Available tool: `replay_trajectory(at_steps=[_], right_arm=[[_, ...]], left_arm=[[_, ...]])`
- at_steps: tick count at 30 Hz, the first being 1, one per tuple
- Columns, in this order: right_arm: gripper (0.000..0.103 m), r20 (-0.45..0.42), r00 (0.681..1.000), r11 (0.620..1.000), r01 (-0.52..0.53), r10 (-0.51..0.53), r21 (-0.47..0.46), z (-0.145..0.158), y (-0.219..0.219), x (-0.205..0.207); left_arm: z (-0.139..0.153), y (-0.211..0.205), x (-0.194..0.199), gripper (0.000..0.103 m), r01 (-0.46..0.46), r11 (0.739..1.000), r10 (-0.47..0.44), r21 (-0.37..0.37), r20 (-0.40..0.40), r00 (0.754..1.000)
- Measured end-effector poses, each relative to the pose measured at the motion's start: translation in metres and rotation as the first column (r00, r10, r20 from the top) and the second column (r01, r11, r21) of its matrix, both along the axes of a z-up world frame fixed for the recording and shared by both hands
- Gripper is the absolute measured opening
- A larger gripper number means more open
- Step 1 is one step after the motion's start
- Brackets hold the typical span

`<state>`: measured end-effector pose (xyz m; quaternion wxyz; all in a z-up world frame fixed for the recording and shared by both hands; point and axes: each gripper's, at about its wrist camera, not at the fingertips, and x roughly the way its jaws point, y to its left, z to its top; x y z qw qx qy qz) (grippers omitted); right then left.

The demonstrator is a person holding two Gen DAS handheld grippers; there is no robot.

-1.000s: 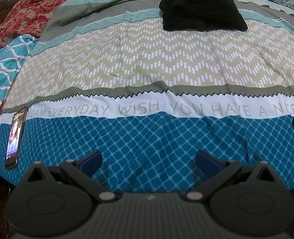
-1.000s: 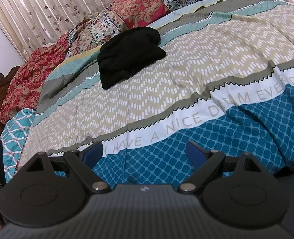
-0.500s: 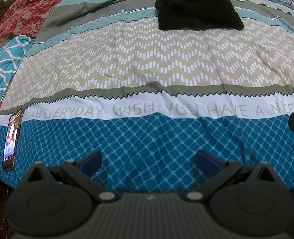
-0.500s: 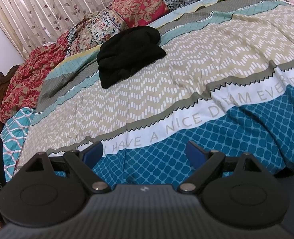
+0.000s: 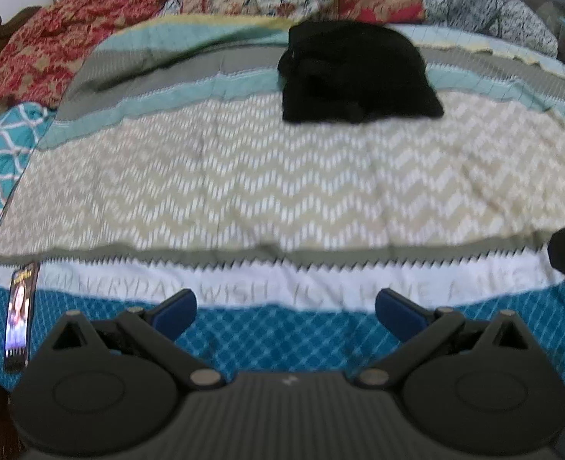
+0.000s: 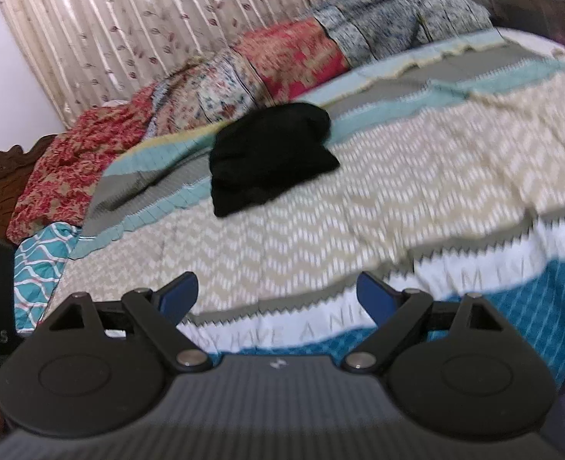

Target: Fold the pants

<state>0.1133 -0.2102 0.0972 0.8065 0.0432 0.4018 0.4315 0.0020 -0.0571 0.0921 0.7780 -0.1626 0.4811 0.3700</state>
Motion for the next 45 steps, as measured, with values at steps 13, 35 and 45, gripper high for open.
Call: replay_trajectory(at_steps=[13,35,45], right_arm=[[0.091,0.029,0.998,0.996,-0.054,0.053,0.065,0.051,0.014,0.054],[0.091,0.088,0.992,0.981,-0.099,0.085,0.165,0.083,0.023,0.080],[0.091,0.056,0.998,0.998,-0.015,0.011,0.060,0.027,0.010,0.069]], left_arm=[[0.051,0.019,0.031,0.103,0.018,0.996,-0.027,0.085,0.106,0.994],[0.087,0.032,0.063,0.103,0.023,0.985,-0.053,0.173,0.166,0.985],[0.041,0.037,0.072,0.103,0.022,0.996,-0.030,0.087,0.089,0.996]])
